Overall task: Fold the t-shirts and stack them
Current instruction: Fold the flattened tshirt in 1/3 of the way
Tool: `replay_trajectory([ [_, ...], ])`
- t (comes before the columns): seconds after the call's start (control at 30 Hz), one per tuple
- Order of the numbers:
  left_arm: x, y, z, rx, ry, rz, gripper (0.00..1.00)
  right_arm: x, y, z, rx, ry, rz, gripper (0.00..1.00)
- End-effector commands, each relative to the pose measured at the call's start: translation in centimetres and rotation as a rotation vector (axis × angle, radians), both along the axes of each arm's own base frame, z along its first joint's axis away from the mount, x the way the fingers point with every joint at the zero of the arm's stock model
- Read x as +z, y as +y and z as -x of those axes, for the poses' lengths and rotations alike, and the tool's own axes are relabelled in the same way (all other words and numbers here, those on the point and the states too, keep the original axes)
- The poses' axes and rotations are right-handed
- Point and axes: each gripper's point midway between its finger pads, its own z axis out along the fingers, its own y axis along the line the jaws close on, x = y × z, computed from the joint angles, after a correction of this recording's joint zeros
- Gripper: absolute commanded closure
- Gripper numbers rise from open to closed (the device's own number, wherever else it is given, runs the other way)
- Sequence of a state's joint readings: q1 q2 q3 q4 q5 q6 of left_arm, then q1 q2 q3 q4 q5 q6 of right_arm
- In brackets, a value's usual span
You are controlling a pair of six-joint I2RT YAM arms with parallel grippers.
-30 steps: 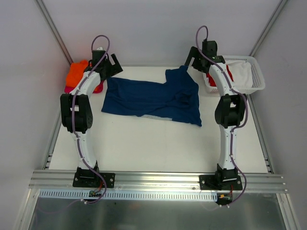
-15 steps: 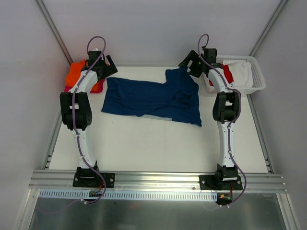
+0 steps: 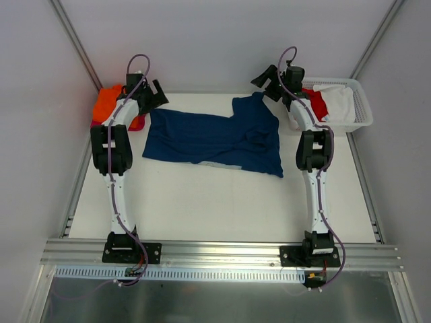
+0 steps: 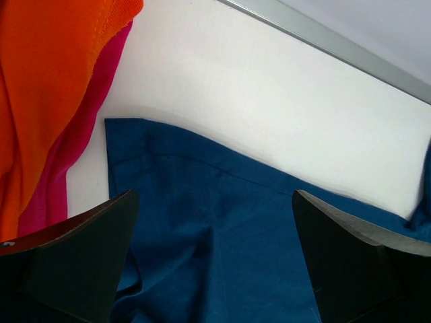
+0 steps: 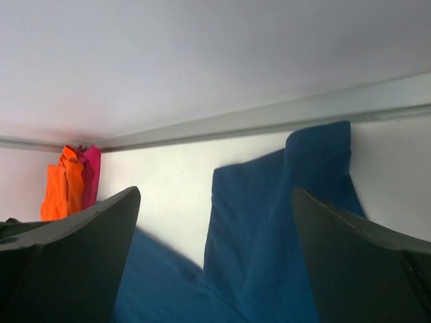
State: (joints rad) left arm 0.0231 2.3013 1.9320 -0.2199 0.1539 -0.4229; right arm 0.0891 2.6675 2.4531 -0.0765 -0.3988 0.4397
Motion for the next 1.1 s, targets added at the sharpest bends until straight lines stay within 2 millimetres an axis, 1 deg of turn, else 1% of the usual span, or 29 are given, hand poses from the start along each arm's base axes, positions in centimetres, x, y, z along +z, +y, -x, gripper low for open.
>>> replay_trajectory([
  [0.0,3.0,-0.2,-1.3,-0.022,-0.084,0.069,0.01,-2.9,-4.5,-2.0,-0.163,0.022,0.018,0.01],
  [0.03,2.9,0.0,-1.2,-0.019,-0.084,0.066,0.01,-3.5,-4.7,-2.0,-0.169,0.028,0.024,0.01],
  [0.07,3.5,0.0,-1.2,-0.018,-0.095,0.065,0.01,-3.7,-4.9,-2.1,-0.181,0.029,0.031,0.00],
  [0.13,3.3,0.0,-0.7,-0.009,-0.087,0.068,0.01,-4.3,-5.3,-2.1,-0.201,0.035,0.063,0.01],
  [0.17,4.0,-0.1,-0.5,-0.006,-0.096,0.078,0.01,-4.5,-5.7,-2.2,-0.234,0.035,0.081,0.01],
  [0.2,3.9,-0.4,-0.4,-0.007,-0.101,0.097,0.01,-4.4,-5.4,-2.2,-0.245,0.030,0.088,0.01],
  [0.23,4.3,-0.6,-0.3,-0.013,-0.112,0.110,0.01,-4.7,-5.4,-2.3,-0.262,0.031,0.092,0.00],
  [0.27,5.2,-1.1,-0.1,-0.027,-0.131,0.132,0.01,-5.2,-6.4,-2.3,-0.328,0.056,0.134,0.01],
  [0.3,5.2,-1.3,0.1,-0.024,-0.142,0.154,0.01,-5.7,-6.6,-2.4,-0.358,0.070,0.151,0.01],
  [0.33,5.5,-1.5,0.2,-0.027,-0.151,0.165,0.01,-5.3,-6.8,-2.6,-0.382,0.069,0.137,0.01],
  [0.37,5.9,-1.7,0.7,-0.029,-0.153,0.184,0.01,-5.7,-8.3,-2.7,-0.459,0.085,0.172,0.01],
  [0.4,6.3,-1.9,0.9,-0.033,-0.159,0.190,0.01,-5.6,-8.7,-2.7,-0.488,0.085,0.180,0.00],
  [0.43,7.6,-1.9,1.1,-0.033,-0.187,0.194,0.01,-5.7,-9.4,-2.5,-0.533,0.102,0.186,0.01],
  [0.47,7.2,-2.0,1.6,-0.023,-0.173,0.203,0.01,-5.7,-9.6,-2.3,-0.549,0.113,0.187,0.01],
  [0.5,7.6,-1.8,1.7,-0.014,-0.176,0.207,0.01,-6.0,-9.7,-2.0,-0.569,0.134,0.190,0.01],
  [0.53,8.2,-1.8,1.7,-0.008,-0.192,0.211,0.01,-5.6,-9.6,-1.7,-0.591,0.149,0.182,0.01],
  [0.57,9.0,-1.9,1.9,0.000,-0.208,0.225,0.01,-6.7,-9.2,-1.0,-0.598,0.186,0.170,0.01],
  [0.63,9.7,-2.1,2.1,0.009,-0.214,0.248,0.01,-6.6,-8.0,-0.8,-0.606,0.218,0.109,0.01],
  [0.67,10.4,-2.2,2.3,0.018,-0.220,0.271,0.01,-7.5,-6.9,-0.5,-0.581,0.256,0.063,0.00],
  [0.73,10.9,-2.8,2.6,0.015,-0.219,0.302,0.01,-8.3,-5.3,-1.2,-0.571,0.298,-0.128,0.01],
  [0.77,11.4,-3.1,2.8,0.008,-0.227,0.316,0.01,-9.6,-3.7,-1.6,-0.491,0.320,-0.229,0.01],
  [0.8,11.8,-3.6,3.0,-0.016,-0.234,0.325,0.01,-8.9,-2.9,-2.2,-0.454,0.292,-0.267,0.01],
  [0.83,12.2,-4.0,3.1,-0.036,-0.246,0.328,0.01,-7.1,-1.3,-2.9,-0.356,0.210,-0.304,0.01],
  [0.87,12.4,-4.1,3.1,-0.052,-0.261,0.327,0.01,-6.2,0.3,-3.3,-0.277,0.133,-0.320,0.01],
  [0.93,12.7,-4.2,3.2,-0.063,-0.268,0.324,0.01,-4.4,2.4,-3.2,-0.162,0.038,-0.337,0.01],
  [0.97,12.8,-4.1,3.2,-0.065,-0.272,0.322,0.01,-3.0,3.8,-3.0,-0.104,-0.014,-0.360,0.00],
  [1.0,12.9,-4.2,3.3,-0.067,-0.273,0.322,0.01,-2.8,4.2,-3.0,-0.094,-0.024,-0.365,0.01],
  [1.03,13.1,-4.3,3.5,-0.075,-0.274,0.328,0.01,-1.9,4.2,-3.2,-0.094,-0.040,-0.344,0.00],
  [1.07,13.1,-4.4,3.6,-0.073,-0.273,0.334,0.01,-4.4,3.1,-3.1,-0.168,0.055,-0.292,0.01],
])
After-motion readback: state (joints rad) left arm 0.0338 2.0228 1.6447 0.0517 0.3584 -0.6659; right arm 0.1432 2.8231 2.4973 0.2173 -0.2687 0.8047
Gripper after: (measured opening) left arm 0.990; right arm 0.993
